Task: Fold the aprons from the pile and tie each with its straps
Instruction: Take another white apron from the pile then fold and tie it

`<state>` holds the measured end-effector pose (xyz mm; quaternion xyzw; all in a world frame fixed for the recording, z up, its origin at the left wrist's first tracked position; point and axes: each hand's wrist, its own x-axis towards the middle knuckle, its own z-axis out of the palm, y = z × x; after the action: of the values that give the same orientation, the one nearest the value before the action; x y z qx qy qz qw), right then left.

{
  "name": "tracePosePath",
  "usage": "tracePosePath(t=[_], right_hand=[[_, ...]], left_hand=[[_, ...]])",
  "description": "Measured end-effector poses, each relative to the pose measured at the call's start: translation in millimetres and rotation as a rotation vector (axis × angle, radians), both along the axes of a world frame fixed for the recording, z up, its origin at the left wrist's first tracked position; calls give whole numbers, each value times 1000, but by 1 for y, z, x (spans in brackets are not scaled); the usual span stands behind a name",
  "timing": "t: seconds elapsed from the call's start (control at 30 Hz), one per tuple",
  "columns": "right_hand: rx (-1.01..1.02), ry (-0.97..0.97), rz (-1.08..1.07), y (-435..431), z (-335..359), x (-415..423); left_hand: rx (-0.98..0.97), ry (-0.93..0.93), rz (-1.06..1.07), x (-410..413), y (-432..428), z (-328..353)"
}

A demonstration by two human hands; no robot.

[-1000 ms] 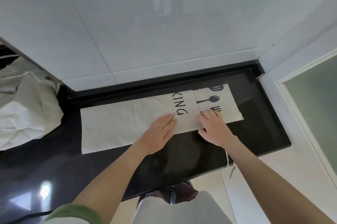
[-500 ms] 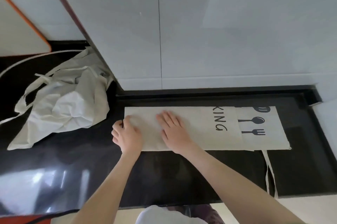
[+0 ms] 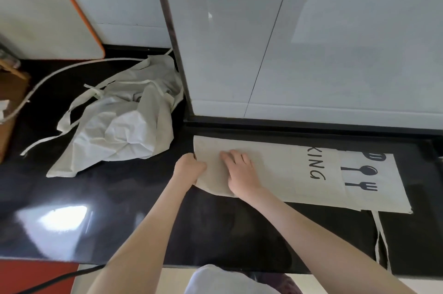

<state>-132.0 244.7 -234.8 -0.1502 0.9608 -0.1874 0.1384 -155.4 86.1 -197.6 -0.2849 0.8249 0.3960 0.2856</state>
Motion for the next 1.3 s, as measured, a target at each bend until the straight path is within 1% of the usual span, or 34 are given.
tracePosePath(t=[0.07,0.2,0.23,0.27,0.33,0.37,0.4,0.43,0.47,0.53,0.57,0.6,0.73,0.8,0.83,0.9,0.97,1.03,1.13,1.2,1.23,1.27,1.3], right_hand=[[-205,-152,-97,-5,14,-6],[-803,-698,-397,-12,37,-12],[-898,-761,-443,-9,36,-15],[-950,-795,-476,-6,35,-17],[-1000,-812,-557,-1,36,-20],[-1004,-808,-603,0,33,-21],[-987,-788,-643,2,32,-22],[-922,-744,-677,3,30,-23],[-822,-699,-686,4,30,-23],[-600,-605,-673,4,26,-24],[-511,-561,-661,4,23,-23],[-446,-511,-648,4,23,-23],[-302,-280,-492,7,14,-13],[-252,-187,-486,6,10,-6],[-191,-100,-471,7,8,-2],[-2,91,-355,10,1,6],[147,139,-229,16,-8,14],[259,112,-91,23,-16,27],[353,70,-35,34,-18,33],[376,48,-21,35,-16,34],[370,33,-19,34,-15,35],[356,7,-22,33,-14,35],[335,-8,-28,33,-14,35]], left_hand=[[43,75,-40,4,7,5],[11,241,-183,13,26,19],[27,258,-214,14,32,18],[60,266,-249,15,37,20],[206,216,-313,16,42,21],[297,160,-325,16,43,21],[376,129,-323,15,43,18],[411,134,-321,17,42,18],[387,185,-309,18,41,16],[78,380,-317,22,36,6],[-57,454,-355,23,33,2],[-142,509,-427,22,32,0],[-374,509,-841,19,38,-20],[-435,515,-943,17,41,-27],[-460,506,-999,16,42,-32],[-513,455,-1066,16,42,-40],[-554,427,-1061,18,43,-45],[-586,441,-1036,21,47,-47],[-574,467,-1025,19,48,-46],[-590,456,-1042,19,49,-43],[-605,441,-1000,20,51,-39],[-605,434,-872,21,54,-34],[-609,428,-692,23,57,-28]])
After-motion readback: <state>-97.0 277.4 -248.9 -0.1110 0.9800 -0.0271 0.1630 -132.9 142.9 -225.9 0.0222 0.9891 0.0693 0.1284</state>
